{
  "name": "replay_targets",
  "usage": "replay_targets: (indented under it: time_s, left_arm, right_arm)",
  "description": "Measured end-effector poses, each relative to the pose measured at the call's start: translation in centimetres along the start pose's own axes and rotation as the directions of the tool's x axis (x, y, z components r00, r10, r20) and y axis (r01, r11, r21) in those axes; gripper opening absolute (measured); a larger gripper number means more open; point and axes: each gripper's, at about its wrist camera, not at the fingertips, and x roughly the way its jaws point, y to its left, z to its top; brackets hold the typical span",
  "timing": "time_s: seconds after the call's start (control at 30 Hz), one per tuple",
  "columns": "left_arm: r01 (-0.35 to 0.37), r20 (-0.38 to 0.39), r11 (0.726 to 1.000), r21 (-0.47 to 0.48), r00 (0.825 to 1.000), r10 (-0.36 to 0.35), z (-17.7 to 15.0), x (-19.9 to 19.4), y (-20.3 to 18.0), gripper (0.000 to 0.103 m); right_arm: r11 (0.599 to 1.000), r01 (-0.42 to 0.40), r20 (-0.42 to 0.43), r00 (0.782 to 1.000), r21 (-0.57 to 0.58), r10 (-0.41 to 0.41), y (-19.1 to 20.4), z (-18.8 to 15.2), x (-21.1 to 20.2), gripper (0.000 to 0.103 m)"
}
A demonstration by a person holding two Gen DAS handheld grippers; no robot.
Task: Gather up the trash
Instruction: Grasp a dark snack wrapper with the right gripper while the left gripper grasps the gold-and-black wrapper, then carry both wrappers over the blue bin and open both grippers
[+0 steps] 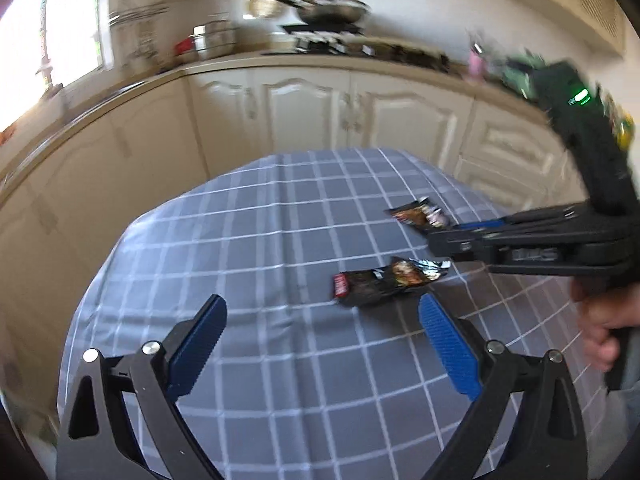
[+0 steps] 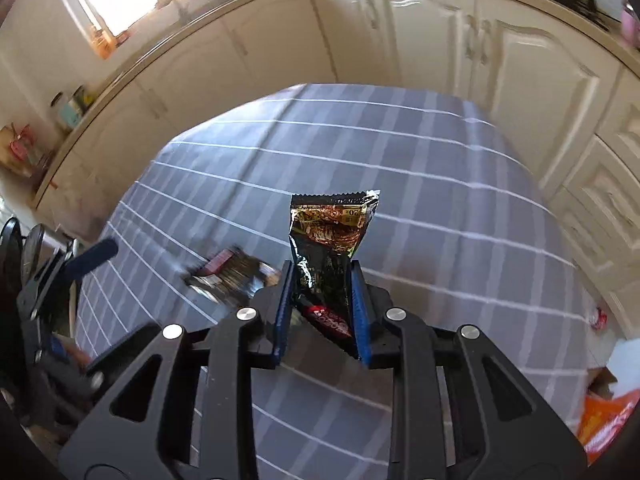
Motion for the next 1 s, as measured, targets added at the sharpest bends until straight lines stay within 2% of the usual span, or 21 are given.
replay_targets:
  time_s: [0.17,0.3,0.33,0.37,0.4,0.47,0.57,0.63,0.83,1.0]
  left_arm:
    - [-0.004,-0.026,0.987,0.16,1.0,0.009,0.8,3.3,-3.0,0.095]
    - [0.011,-0.035,0.96,0.281,0.999,-0.002,1.3,5.2,-4.8,0.094]
    - [0.03,-0.039,0.955,0.294,0.999,-0.019,1.2,5.4,-5.1,0.087]
    - [0.067,-0.064,0.953,0.294,0.997,-0.05,1.3,5.6,-5.3,0.048]
    - [0.112,-0.098,0.959,0.261,0.991,-0.089,1.4,5.9,-5.3,0.038]
    - [0.123,-0.11,0.966,0.227,0.989,-0.1,1.7,5.8,-5.3,0.024]
    - [0.183,-0.112,0.974,0.136,0.979,-0.168,1.7,5.1,-5.0,0.022]
    - [0.195,-0.098,0.976,0.101,0.978,-0.185,1.6,4.5,-5.1,0.021]
    - [0.237,-0.016,0.97,0.052,0.971,-0.237,2.5,1.1,-6.8,0.021]
    - [0.307,0.069,0.951,0.037,0.949,-0.309,4.8,-1.7,-10.8,0.021]
  right_arm:
    - [0.999,0.007,0.021,1.0,0.049,-0.008,-2.5,-2.2,-2.0,0.026]
    - [0.997,0.003,0.045,0.999,0.079,-0.006,-4.1,-3.3,-3.5,0.026]
    - [0.996,0.001,0.051,0.999,0.086,-0.006,-4.4,-3.5,-3.8,0.026]
    - [0.996,-0.001,0.058,0.998,0.093,-0.005,-4.7,-3.7,-4.1,0.026]
    - [0.995,-0.003,0.064,0.998,0.097,-0.004,-4.8,-3.7,-4.3,0.026]
    - [0.994,-0.011,0.08,0.997,0.108,0.003,-5.2,-4.1,-4.9,0.026]
    - [0.993,-0.024,0.101,0.995,0.116,0.013,-5.6,-4.4,-5.8,0.026]
    - [0.992,-0.031,0.121,0.993,0.12,0.016,-5.9,-4.8,-6.8,0.026]
    - [0.988,-0.036,0.198,0.98,0.153,0.005,-8.0,-5.6,-10.5,0.026]
    - [0.98,-0.017,0.266,0.963,0.199,-0.037,-10.7,-7.1,-14.5,0.026]
